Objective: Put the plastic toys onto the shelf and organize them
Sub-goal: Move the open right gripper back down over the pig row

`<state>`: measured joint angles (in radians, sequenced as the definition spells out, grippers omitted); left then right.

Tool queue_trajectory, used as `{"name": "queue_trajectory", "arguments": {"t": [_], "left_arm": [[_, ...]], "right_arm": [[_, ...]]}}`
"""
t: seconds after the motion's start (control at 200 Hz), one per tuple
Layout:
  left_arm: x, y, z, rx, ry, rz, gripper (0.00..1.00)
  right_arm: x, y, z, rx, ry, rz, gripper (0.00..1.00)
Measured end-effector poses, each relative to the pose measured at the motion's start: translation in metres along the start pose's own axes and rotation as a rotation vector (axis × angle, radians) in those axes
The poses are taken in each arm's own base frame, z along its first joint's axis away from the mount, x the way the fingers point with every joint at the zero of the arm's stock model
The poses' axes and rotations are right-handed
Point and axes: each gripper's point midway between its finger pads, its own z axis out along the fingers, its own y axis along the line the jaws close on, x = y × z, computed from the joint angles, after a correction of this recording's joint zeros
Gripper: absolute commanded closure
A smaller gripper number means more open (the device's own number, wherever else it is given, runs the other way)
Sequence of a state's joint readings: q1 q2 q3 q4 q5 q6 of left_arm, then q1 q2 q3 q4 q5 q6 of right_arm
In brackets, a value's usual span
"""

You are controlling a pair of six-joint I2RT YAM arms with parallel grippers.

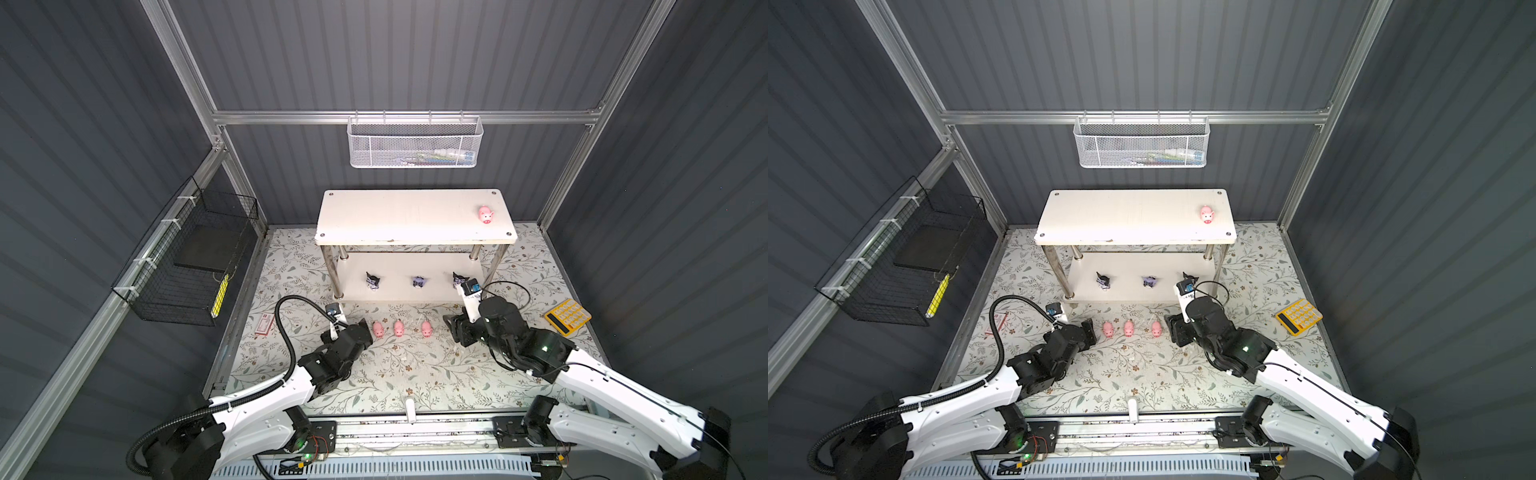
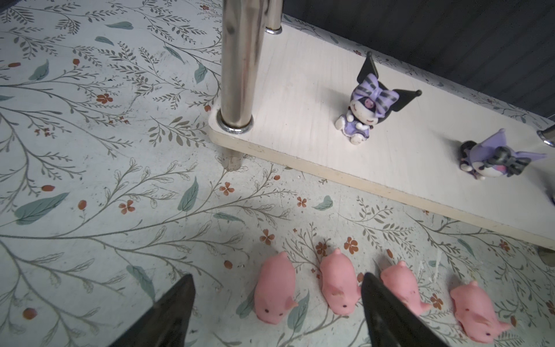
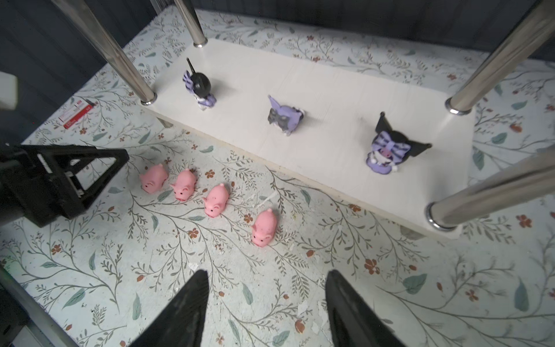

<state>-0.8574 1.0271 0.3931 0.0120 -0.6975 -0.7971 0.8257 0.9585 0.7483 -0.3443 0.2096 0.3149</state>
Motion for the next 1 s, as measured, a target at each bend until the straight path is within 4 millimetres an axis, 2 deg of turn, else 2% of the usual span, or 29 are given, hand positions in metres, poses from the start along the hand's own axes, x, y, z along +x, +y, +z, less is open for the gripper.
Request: {"name": "queue_trajectory", "arguments": {"t": [0.265,0.5,0.77,1.0], "left_arm": [[-0.004,0.004,-0.003,-0.011,-0.014,-0.02,0.13],[-0.003,0.004,-0.003,-0.012,-0.012,-0.026,0.13],[0.0,0.006,-0.002,-0.019,-0.005,-0.018,0.13],[0.004,0.008,0.0,-0.03,0.006,-0.009,0.13]], "right_arm": [[0.022,0.011,0.042,-0.016,0.088,0.057,0.33],[0.05,0.018,0.077,-0.019,0.192,0.1,0.32],[0.081,0.015,0.102,0.013,0.294,0.11,0.32],[0.091,0.016,0.118,0.026,0.334,0.105,0.32]]}}
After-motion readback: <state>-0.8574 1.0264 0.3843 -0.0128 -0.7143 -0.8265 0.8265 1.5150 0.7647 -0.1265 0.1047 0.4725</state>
